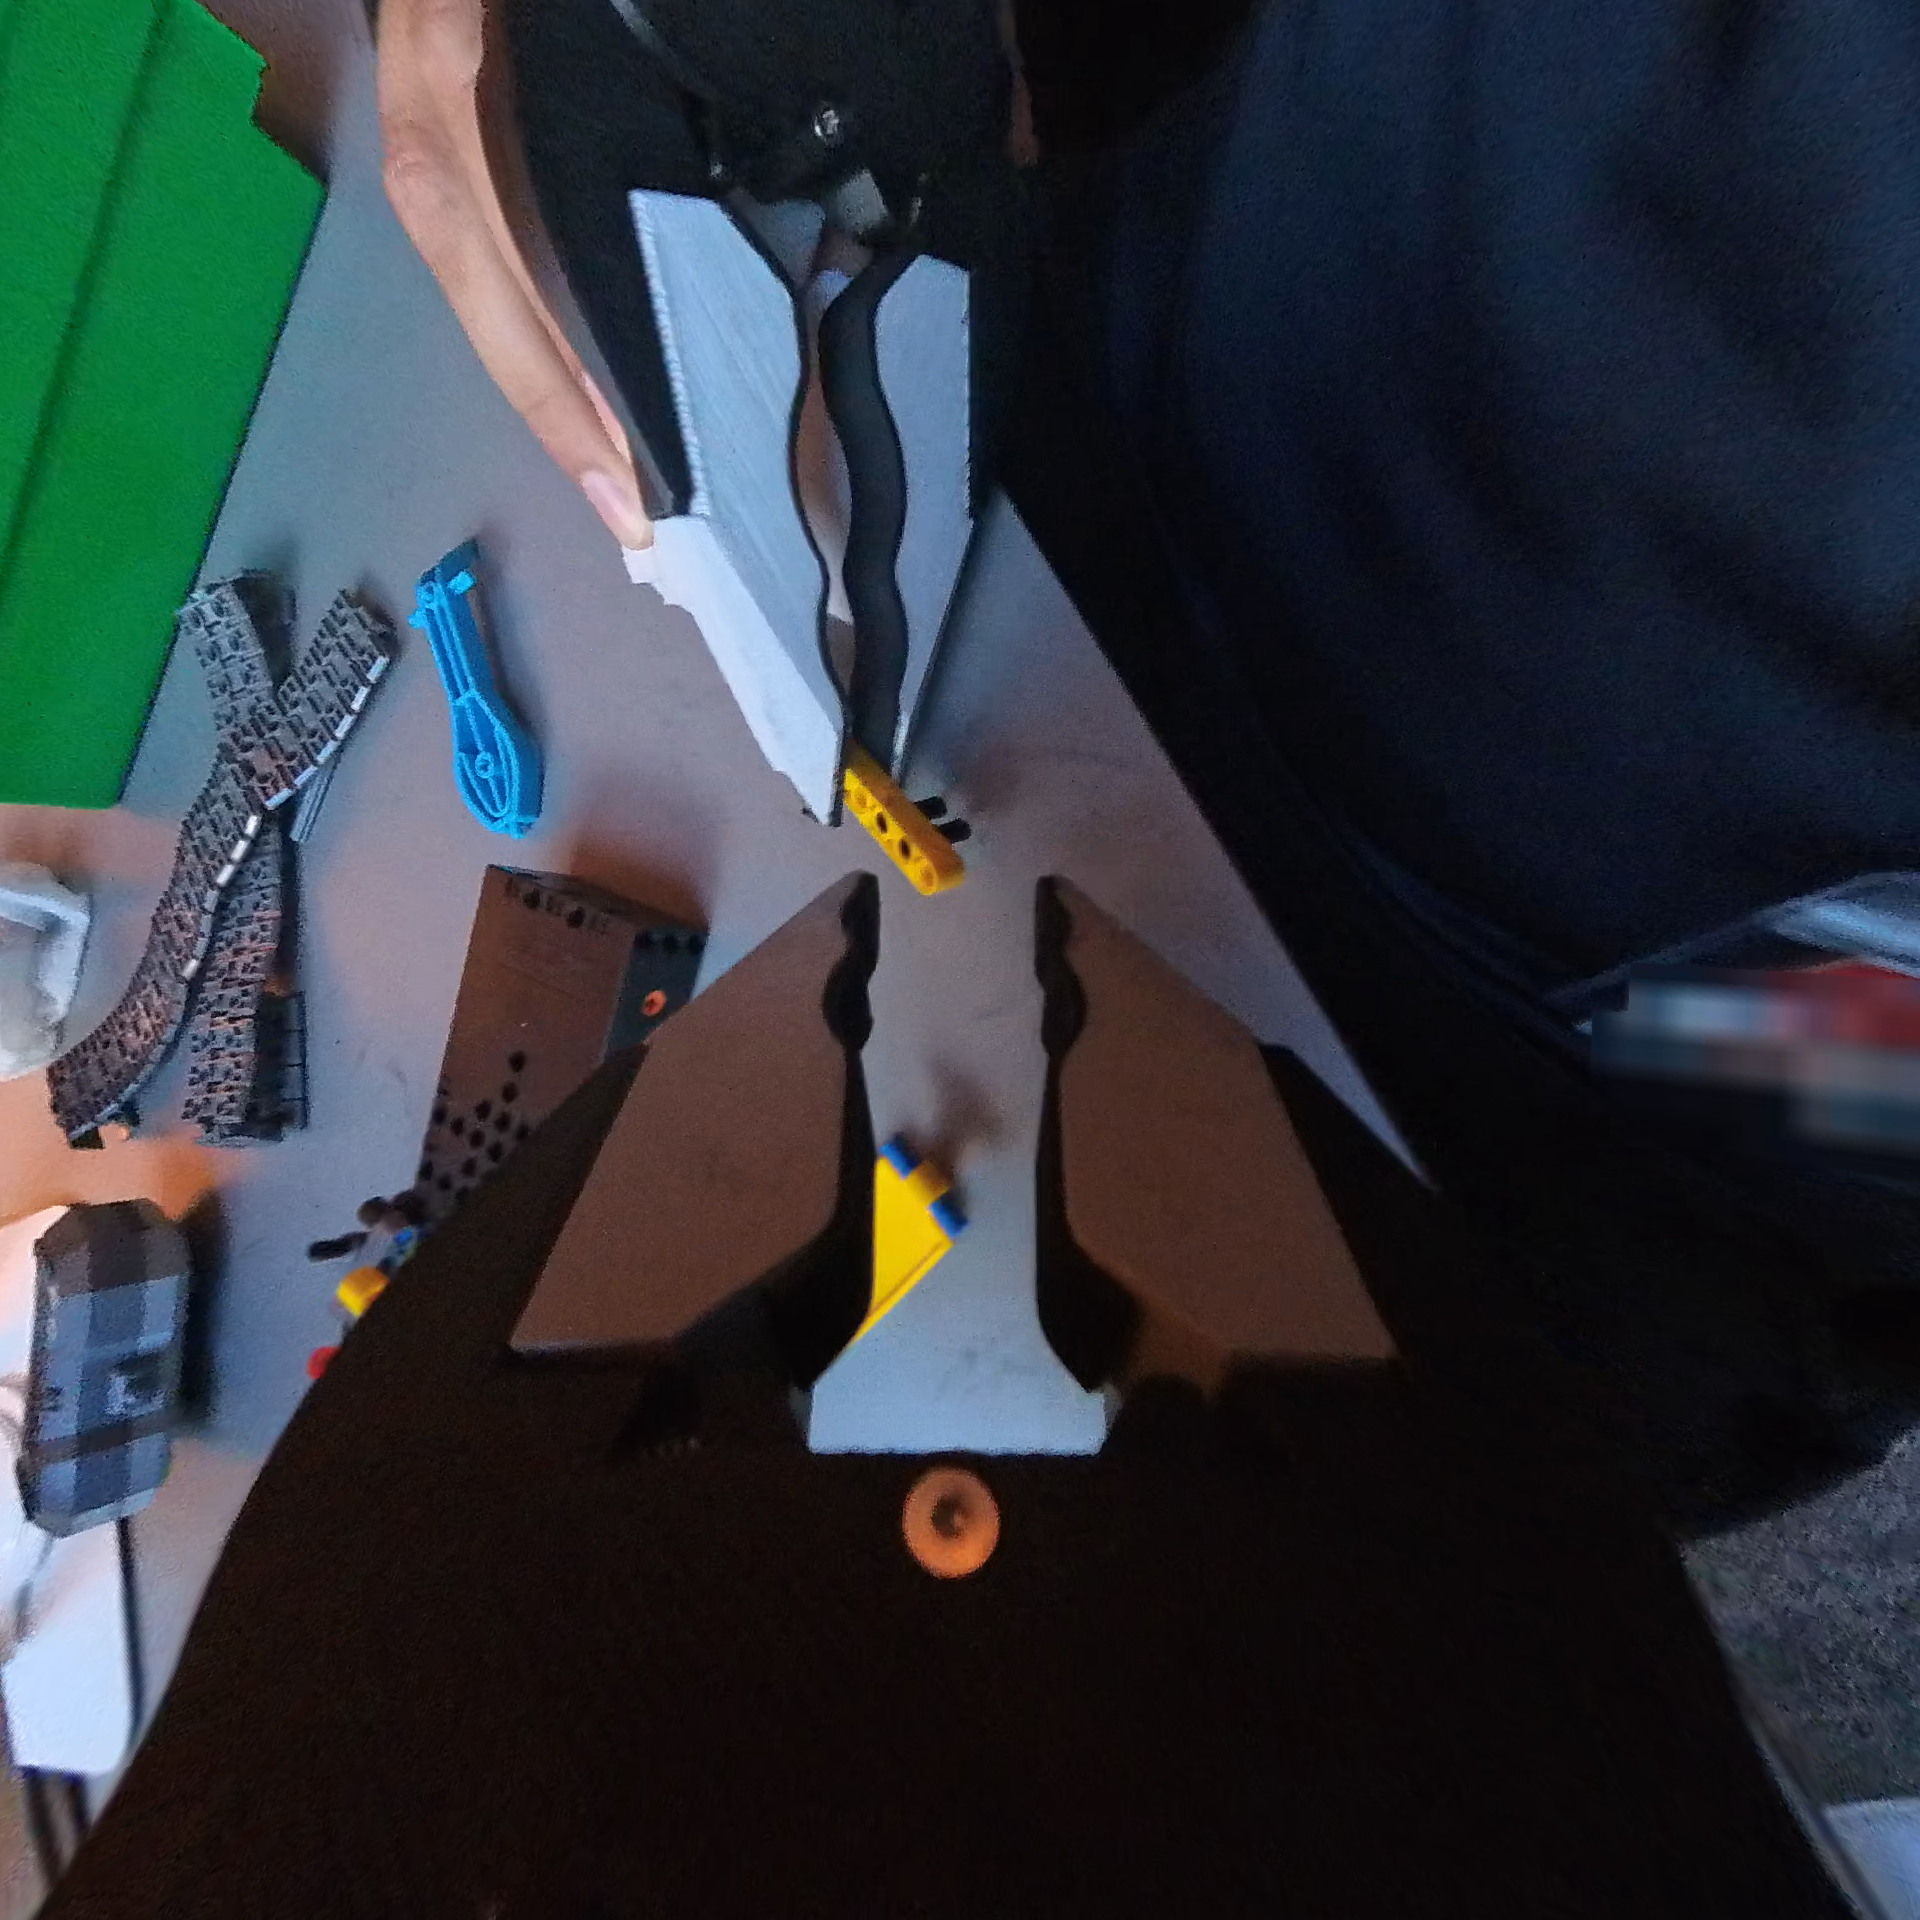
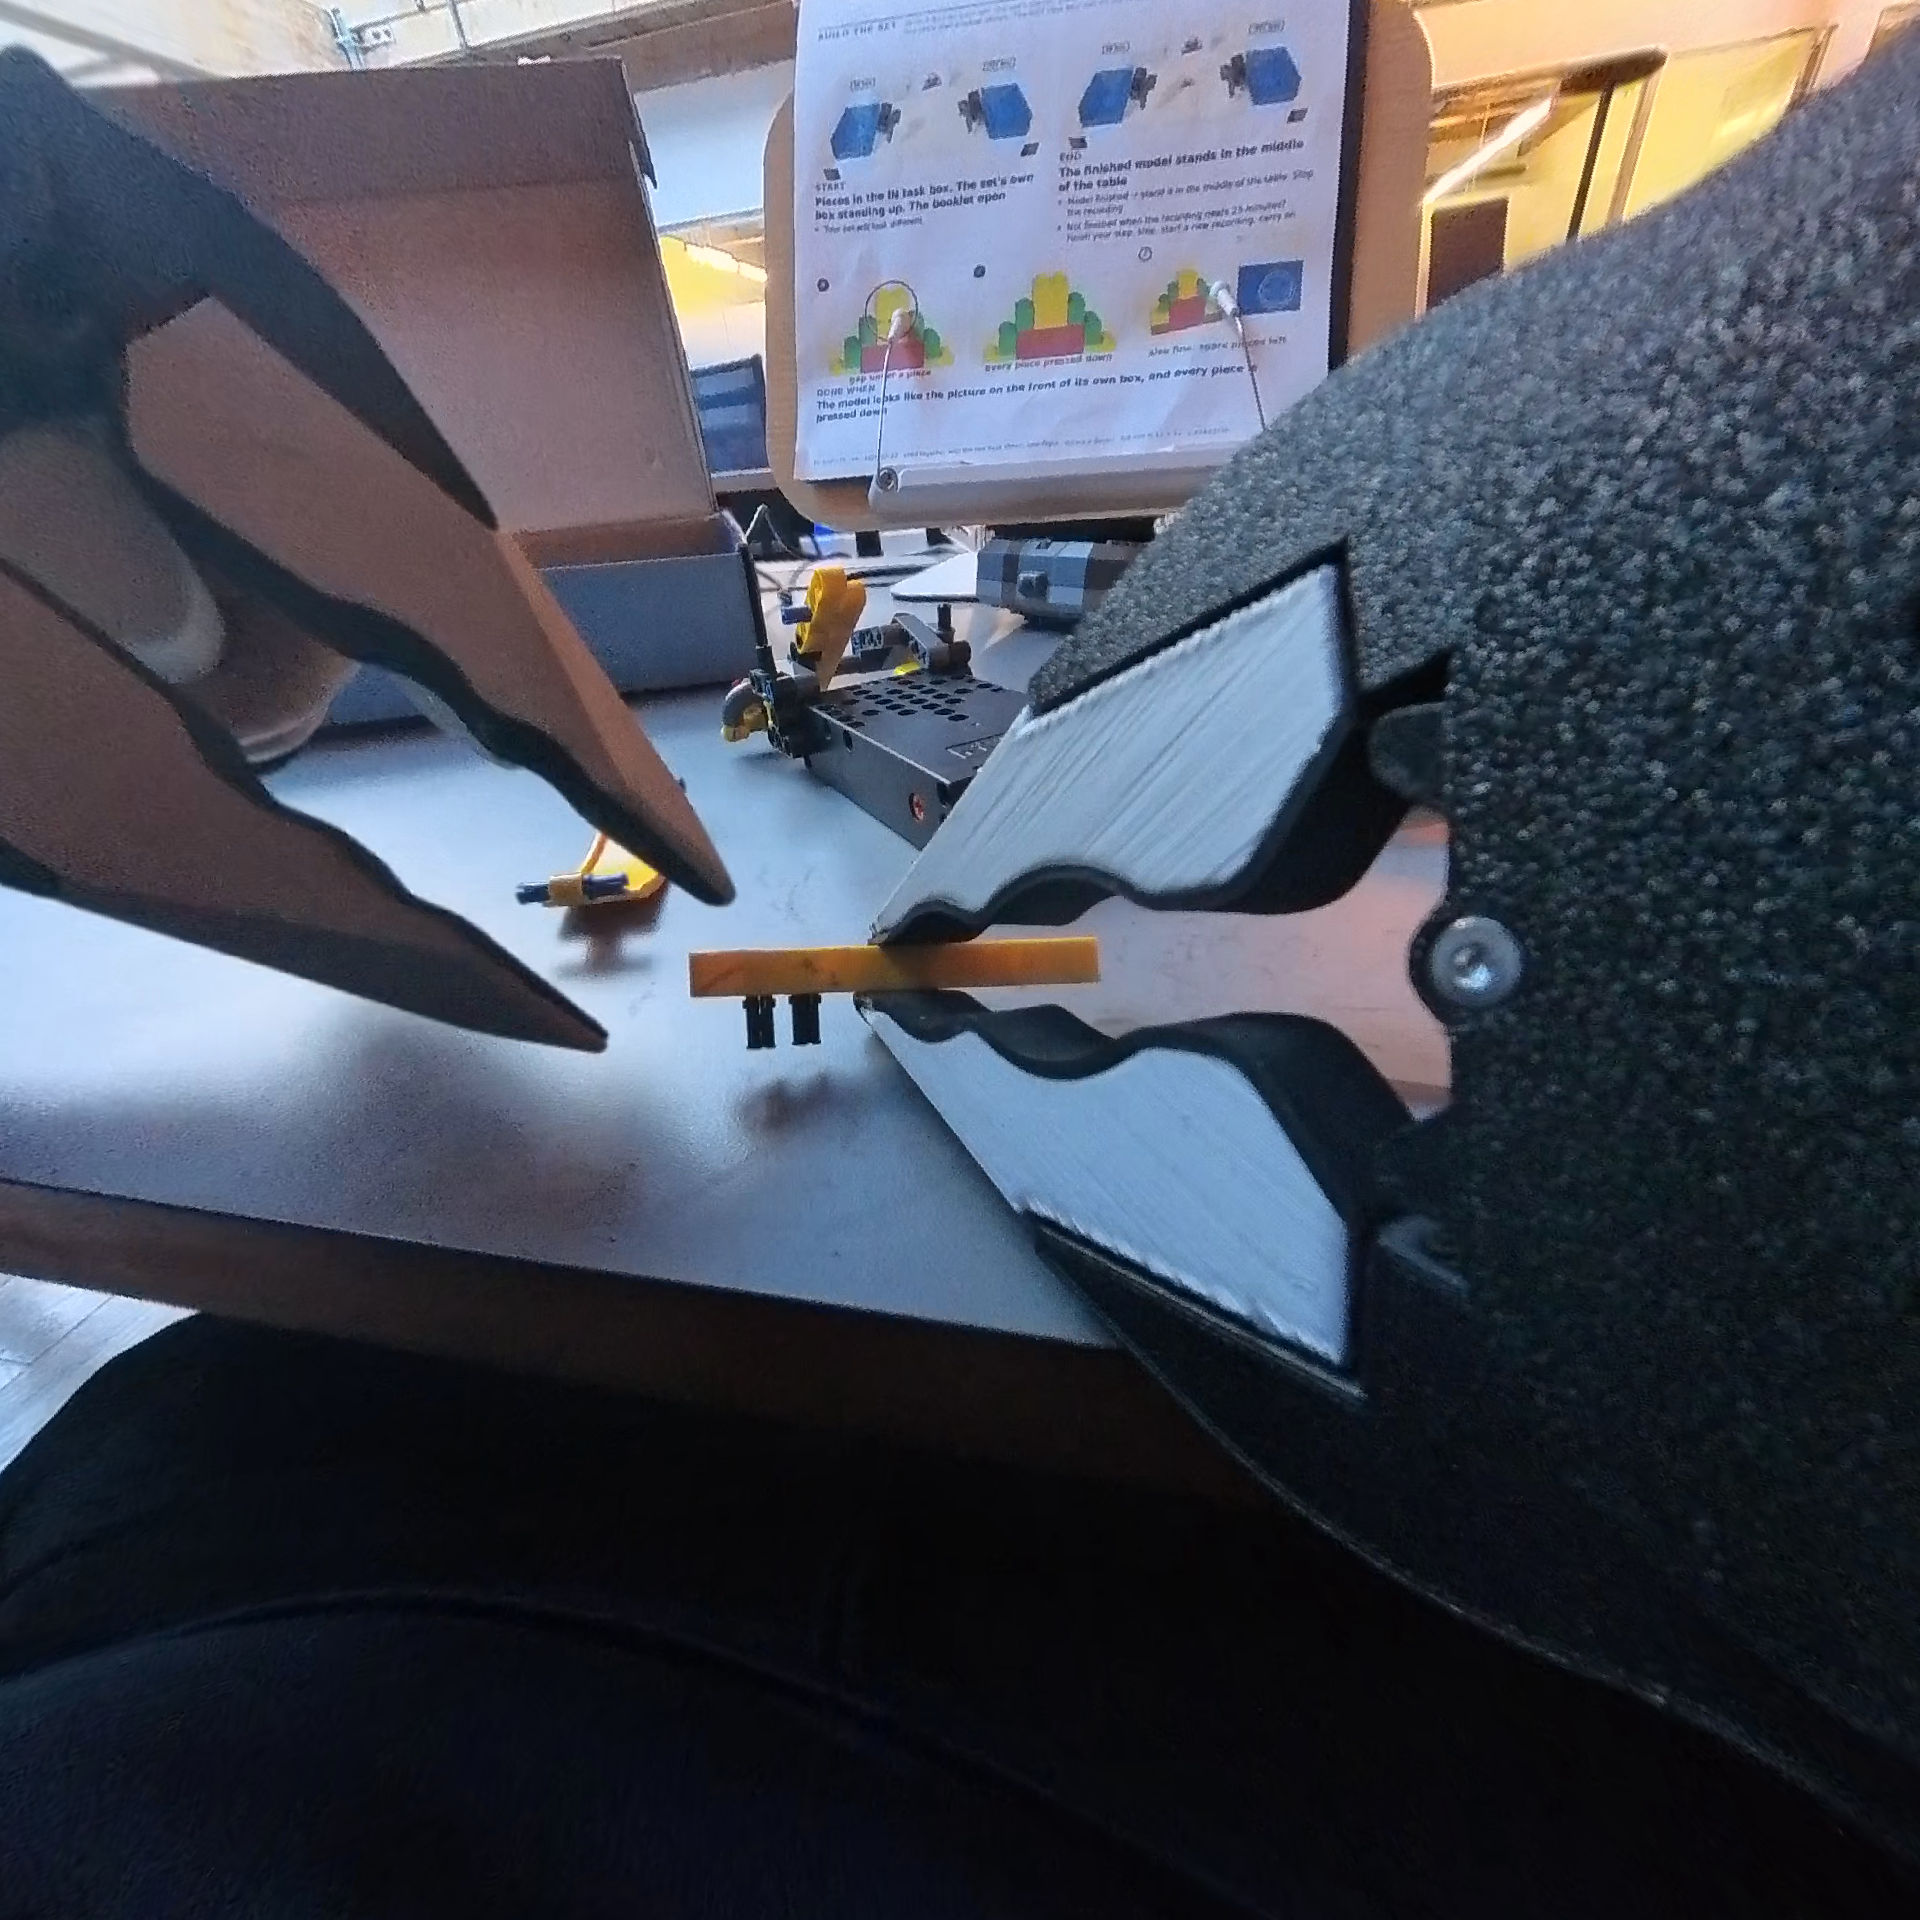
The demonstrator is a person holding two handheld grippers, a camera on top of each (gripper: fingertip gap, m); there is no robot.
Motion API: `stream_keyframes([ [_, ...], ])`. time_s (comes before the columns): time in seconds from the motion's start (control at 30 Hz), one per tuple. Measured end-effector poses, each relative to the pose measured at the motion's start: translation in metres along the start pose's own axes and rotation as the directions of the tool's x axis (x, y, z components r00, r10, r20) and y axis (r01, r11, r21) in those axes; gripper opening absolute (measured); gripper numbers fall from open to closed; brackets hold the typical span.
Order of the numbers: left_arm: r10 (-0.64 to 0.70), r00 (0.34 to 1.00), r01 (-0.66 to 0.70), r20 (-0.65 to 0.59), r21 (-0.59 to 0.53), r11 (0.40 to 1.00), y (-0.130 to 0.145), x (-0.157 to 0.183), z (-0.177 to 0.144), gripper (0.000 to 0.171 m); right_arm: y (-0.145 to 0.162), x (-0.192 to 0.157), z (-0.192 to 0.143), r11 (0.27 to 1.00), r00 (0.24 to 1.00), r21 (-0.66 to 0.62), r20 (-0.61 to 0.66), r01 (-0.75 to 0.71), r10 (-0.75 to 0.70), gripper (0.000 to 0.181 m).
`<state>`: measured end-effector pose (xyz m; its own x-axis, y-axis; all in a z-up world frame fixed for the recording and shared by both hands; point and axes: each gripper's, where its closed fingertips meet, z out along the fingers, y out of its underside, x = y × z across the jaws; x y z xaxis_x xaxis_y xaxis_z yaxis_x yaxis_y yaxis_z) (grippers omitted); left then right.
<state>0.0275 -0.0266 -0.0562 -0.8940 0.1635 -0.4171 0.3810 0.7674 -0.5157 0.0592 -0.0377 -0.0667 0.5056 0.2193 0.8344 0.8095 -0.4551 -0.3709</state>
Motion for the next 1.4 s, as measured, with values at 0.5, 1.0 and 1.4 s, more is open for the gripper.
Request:
stream_keyframes([
  [0.5, 0.093, 0.934, -0.073, 0.346, -0.071, 0.995, 0.004, -0.032, 0.001, 0.023, -0.004, 0.013, -0.010, 0.846, 0.802, 0.015, 0.328, -0.534, 0.500, 0.006],
  [1.0, 0.161, 0.912, -0.181, 0.377, 0.018, 0.983, -0.033, -0.025, -0.006, 0.007, -0.033, 0.003, -0.041, 0.401, 0.055, -0.285, 0.754, -0.871, 0.654, 0.006],
  [1.4, -0.503, 0.860, 0.472, 0.091, 0.235, 0.850, -0.014, -0.030, 0.009, 0.006, -0.009, 0.028, -0.025, 0.687, 0.617, -0.013, 0.428, -0.727, 0.661, 0.018],
])
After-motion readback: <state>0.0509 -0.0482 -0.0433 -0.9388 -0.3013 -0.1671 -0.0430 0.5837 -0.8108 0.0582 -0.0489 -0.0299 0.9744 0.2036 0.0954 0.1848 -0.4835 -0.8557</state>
